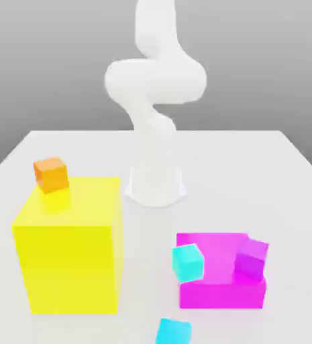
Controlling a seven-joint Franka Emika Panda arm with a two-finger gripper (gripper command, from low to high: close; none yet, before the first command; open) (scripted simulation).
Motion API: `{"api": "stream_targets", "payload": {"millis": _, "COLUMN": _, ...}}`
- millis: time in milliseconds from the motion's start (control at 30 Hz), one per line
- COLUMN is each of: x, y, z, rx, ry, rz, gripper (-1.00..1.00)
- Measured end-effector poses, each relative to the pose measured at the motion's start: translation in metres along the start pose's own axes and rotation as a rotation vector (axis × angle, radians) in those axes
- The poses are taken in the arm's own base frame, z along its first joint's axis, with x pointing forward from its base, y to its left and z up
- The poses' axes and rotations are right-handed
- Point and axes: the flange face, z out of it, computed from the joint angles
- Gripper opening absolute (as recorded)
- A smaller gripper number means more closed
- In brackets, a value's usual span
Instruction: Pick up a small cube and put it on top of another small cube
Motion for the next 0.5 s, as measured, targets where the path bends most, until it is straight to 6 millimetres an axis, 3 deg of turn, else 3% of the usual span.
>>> {"api": "stream_targets", "payload": {"millis": 233, "x": -0.014, "y": 0.002, "z": 0.131, "rx": -0.160, "ry": -0.103, "rz": 0.039, "gripper": 0.00}}
{"api": "stream_targets", "payload": {"millis": 500, "x": -0.054, "y": 0.035, "z": 0.269, "rx": -0.325, "ry": -0.228, "rz": 0.083, "gripper": 0.00}}
